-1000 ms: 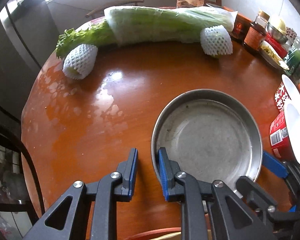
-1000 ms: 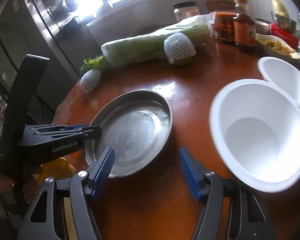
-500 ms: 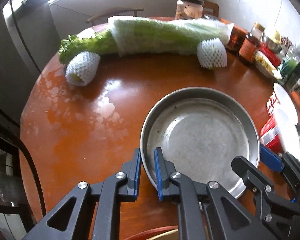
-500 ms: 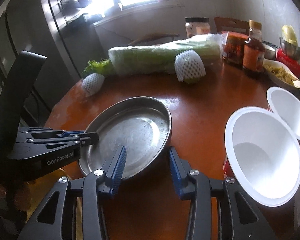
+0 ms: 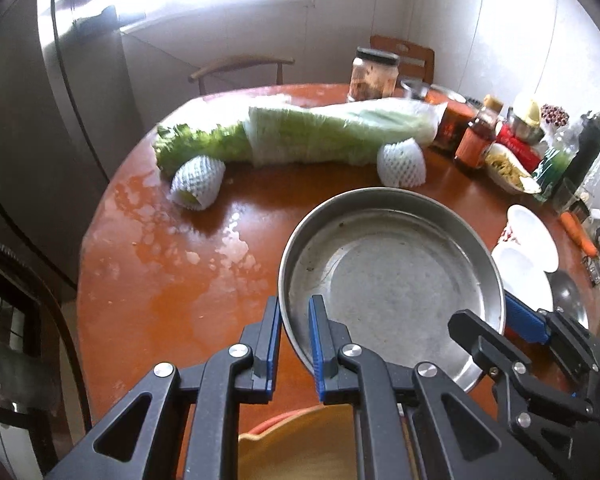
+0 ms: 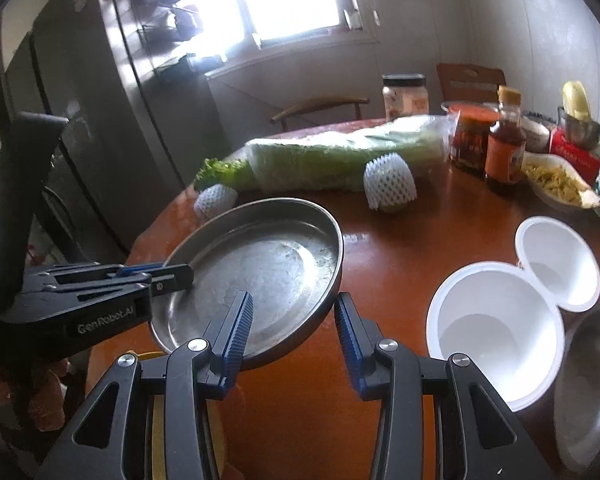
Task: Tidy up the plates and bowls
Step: 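Close the left gripper on the rim of the steel tray, then lift the steel tray with the left gripper over the yellow plate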
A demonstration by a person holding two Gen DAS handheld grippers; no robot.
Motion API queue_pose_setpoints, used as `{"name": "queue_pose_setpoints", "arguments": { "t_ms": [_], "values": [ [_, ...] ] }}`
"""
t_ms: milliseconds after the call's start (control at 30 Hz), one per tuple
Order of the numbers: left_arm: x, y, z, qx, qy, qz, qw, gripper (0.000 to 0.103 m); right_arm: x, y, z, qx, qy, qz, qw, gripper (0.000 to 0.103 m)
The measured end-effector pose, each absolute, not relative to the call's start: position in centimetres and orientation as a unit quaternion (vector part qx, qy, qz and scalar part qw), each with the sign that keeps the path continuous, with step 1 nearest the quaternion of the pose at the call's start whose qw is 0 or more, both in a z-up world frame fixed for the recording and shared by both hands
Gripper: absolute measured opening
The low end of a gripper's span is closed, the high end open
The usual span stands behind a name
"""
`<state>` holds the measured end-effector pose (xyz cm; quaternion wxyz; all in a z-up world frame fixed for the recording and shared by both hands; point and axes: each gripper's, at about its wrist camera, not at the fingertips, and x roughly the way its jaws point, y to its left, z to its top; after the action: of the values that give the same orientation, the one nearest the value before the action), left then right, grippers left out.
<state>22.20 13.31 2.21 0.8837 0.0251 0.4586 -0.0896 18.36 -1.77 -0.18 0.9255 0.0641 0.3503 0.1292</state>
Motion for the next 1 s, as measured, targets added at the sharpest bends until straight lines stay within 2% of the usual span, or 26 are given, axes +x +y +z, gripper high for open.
{"name": "queue_pose_setpoints", "arguments": {
  "t_ms": [267,1000],
  "values": [
    [19.0,13.9,5.3,0.019,0.43,-0.079,0.899,0.014,16.0,-1.4,1.8,0.064,0.335,0.147,0.929,0.044],
    [13.3,15.0,9.0,0.006,0.388,-0.065,0.919,0.014,10.7,-0.4,6.5,0.035,0.289,0.172,0.941,0.044]
  ]
}}
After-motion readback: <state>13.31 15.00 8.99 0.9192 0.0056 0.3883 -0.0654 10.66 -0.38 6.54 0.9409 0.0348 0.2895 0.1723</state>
